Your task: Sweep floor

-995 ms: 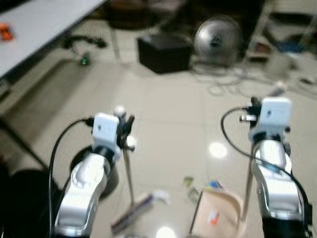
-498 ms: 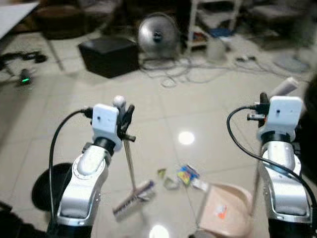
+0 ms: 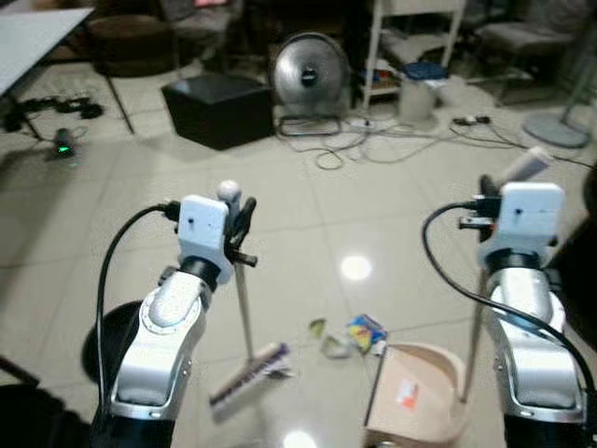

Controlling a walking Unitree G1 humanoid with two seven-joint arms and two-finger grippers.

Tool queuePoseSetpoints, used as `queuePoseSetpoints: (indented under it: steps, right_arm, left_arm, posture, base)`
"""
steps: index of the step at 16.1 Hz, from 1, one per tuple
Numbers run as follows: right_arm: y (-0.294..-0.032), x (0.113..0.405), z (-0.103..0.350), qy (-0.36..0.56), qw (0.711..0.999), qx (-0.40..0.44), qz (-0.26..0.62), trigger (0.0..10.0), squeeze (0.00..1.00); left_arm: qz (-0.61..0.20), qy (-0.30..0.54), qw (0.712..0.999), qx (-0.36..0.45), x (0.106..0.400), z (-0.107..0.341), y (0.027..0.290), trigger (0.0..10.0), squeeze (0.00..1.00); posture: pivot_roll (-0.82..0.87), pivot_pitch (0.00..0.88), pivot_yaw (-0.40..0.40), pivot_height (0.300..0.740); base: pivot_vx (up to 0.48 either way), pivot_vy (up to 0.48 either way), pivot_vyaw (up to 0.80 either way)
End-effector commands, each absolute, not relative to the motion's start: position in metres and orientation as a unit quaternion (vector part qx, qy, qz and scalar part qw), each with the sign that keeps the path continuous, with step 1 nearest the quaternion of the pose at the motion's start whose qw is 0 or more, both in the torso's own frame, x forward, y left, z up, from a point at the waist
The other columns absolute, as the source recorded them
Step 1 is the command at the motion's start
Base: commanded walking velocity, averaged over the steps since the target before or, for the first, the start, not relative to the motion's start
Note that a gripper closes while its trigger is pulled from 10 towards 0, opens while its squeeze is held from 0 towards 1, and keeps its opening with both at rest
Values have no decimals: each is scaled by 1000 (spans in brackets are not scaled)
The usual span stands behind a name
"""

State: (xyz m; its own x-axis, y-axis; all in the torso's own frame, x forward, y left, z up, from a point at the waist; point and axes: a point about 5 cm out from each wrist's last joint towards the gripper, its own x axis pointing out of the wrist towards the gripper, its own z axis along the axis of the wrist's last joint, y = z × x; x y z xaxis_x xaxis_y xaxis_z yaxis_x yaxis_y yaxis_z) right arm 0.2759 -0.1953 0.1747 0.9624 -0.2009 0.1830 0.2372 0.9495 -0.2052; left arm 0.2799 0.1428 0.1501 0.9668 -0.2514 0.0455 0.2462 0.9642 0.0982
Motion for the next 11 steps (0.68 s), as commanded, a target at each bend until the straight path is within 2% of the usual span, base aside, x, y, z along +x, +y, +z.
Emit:
queuePoseSetpoints:
  steps: [1, 5, 6, 11]
  right_arm:
    - [-198, 273, 183, -95, 983, -112, -114, 10000, 0]
    - [-197, 273, 182, -96, 984, -105, -109, 10000, 0]
    - [-196, 273, 182, -96, 984, -100, -108, 10000, 0]
    - [-197, 272, 181, -99, 984, -94, -111, 10000, 0]
  left_arm:
    - [-131, -52, 989, 52, 283, 159, 141, 10000, 0]
    - [-134, -54, 988, 55, 283, 159, 141, 10000, 0]
    - [-139, -60, 986, 72, 283, 160, 141, 10000, 0]
    - [-151, -62, 982, 91, 284, 160, 137, 10000, 0]
  posture:
    - [-10, 9, 60, 740]
    - [-7, 0, 61, 740]
    - [-6, 0, 64, 740]
    - [-7, 0, 75, 740]
  base:
    - [0, 368, 0]
    - [0, 369, 0]
    - [0, 0, 0]
    - [0, -480, 0]
